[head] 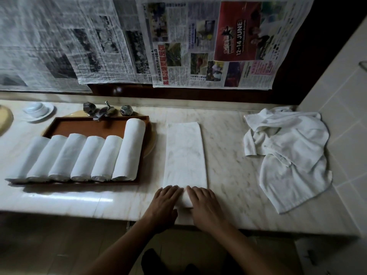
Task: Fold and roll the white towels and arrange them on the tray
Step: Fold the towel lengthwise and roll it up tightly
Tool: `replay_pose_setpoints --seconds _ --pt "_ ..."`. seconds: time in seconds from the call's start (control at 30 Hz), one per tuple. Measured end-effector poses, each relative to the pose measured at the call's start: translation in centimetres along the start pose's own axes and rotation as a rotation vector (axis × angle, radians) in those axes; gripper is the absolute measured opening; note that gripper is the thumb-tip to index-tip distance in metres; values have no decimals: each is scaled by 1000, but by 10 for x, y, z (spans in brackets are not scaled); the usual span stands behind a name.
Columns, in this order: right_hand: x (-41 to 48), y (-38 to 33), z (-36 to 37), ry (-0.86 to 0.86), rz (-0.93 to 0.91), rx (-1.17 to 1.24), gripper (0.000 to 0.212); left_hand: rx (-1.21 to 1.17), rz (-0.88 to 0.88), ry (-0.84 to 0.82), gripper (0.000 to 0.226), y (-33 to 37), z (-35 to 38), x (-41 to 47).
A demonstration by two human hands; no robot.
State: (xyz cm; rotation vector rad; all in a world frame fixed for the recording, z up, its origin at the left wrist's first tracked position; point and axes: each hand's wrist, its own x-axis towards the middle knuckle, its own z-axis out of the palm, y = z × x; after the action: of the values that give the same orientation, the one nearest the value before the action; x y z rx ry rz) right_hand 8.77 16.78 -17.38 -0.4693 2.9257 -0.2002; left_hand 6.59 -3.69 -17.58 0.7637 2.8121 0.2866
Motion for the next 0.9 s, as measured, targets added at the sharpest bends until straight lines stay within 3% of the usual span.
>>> replay_pose_setpoints --seconds 0.2,0.5,0.63,0.77,0.83,0.9 --pt "2 8 -7 -79 -47 40 72 -28 -27 -33 75 -4 -7 -2" --pt "-35 -1 -30 -203 66 372 49 -143 -19 -33 54 2 -6 -37" --pt "-33 3 -17 -139 74 383 45 -233 -54 -72 54 4 -9 -32" --pt "-27 3 -17 -113 99 297 71 -217 -75 -108 42 1 -14 -18" --pt "-27 -1 -17 -62 115 242 61 -170 -66 -170 38 -1 -18 -9" --pt "-29 -10 -13 104 78 175 42 -139 -85 -222 54 -3 -23 -1"
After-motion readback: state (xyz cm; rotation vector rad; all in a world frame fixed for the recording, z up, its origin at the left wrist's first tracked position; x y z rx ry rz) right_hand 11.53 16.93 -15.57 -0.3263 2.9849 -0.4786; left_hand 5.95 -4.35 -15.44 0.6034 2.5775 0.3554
